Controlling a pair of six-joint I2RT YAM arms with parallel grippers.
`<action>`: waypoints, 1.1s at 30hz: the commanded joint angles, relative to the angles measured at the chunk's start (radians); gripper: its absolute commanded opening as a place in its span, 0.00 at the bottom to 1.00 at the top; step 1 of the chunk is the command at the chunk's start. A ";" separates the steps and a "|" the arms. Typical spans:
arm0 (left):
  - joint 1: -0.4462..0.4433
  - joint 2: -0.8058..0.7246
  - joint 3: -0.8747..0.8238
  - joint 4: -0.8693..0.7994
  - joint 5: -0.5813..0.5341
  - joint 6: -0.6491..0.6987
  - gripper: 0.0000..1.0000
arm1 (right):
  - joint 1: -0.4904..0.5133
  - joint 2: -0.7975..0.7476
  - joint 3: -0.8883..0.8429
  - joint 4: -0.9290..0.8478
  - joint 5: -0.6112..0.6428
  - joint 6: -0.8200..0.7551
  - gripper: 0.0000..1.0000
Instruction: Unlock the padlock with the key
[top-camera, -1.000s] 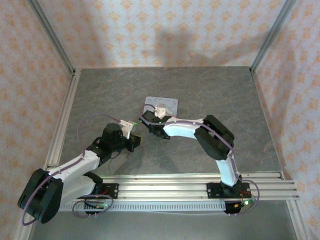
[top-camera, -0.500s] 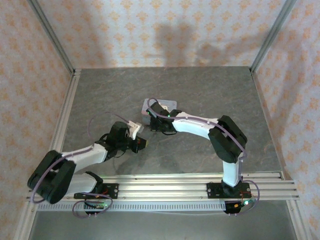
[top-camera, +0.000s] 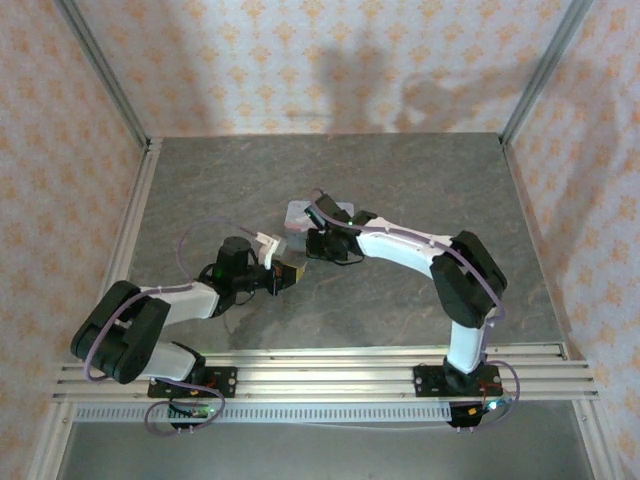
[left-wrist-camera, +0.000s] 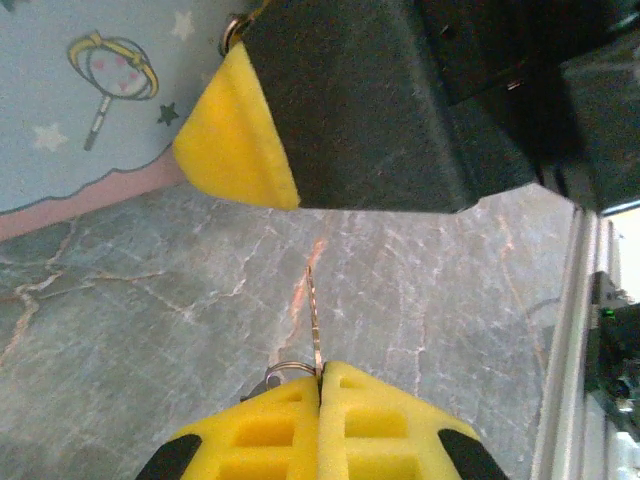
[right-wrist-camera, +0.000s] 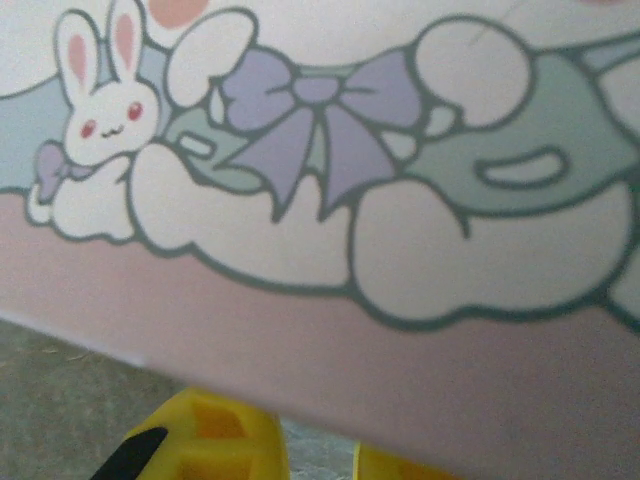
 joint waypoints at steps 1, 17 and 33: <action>0.025 0.038 -0.014 0.131 0.087 -0.036 0.00 | -0.004 -0.058 -0.009 0.013 -0.046 0.011 0.00; 0.105 0.174 0.039 0.259 0.263 -0.112 0.00 | -0.046 -0.121 -0.053 0.045 -0.162 0.040 0.00; 0.105 0.133 0.096 0.105 0.306 -0.012 0.00 | -0.081 -0.181 -0.067 0.038 -0.289 0.052 0.00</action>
